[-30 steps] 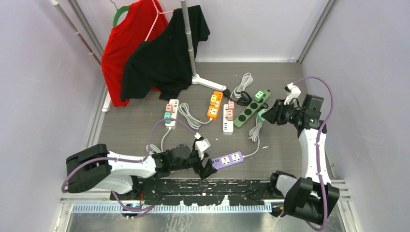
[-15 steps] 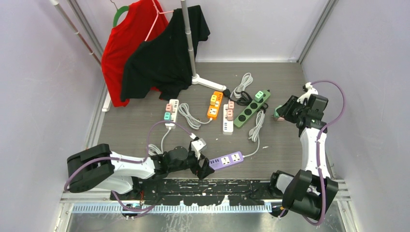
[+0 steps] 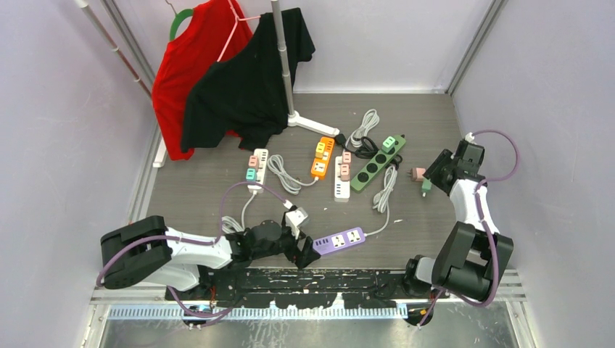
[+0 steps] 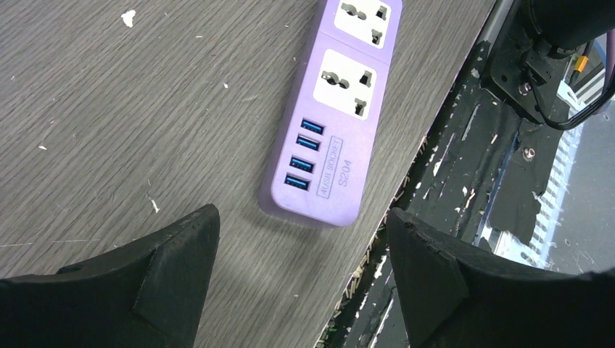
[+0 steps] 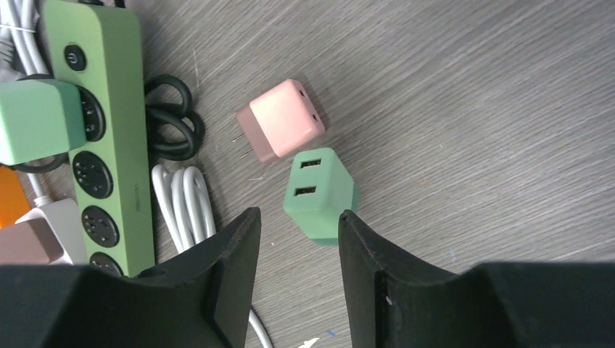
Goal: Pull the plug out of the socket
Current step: Place the plug at the center of the board.
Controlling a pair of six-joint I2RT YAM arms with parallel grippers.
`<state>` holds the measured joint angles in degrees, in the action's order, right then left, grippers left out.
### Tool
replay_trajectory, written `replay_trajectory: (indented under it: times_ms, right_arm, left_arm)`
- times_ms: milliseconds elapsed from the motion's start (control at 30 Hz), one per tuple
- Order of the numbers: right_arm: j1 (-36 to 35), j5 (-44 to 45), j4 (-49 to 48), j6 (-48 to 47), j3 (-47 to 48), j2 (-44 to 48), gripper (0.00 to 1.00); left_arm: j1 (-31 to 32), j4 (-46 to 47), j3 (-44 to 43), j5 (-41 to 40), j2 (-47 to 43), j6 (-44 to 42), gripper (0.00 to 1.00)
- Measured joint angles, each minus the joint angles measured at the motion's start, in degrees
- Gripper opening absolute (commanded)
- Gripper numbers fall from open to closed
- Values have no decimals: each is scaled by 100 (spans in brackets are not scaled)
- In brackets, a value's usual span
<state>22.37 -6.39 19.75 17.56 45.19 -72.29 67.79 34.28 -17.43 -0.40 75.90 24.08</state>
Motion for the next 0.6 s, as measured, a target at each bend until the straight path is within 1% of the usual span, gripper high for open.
replay_trajectory:
  times_ms: [267, 600]
  right_arm:
    - [0, 120, 7, 142, 2, -295, 52]
    - [15, -33, 4, 131, 4, -232, 51]
  left_arm:
    - [0, 13, 50, -26, -2, 2, 84]
    - [0, 11, 66, -66, -116, 15, 84]
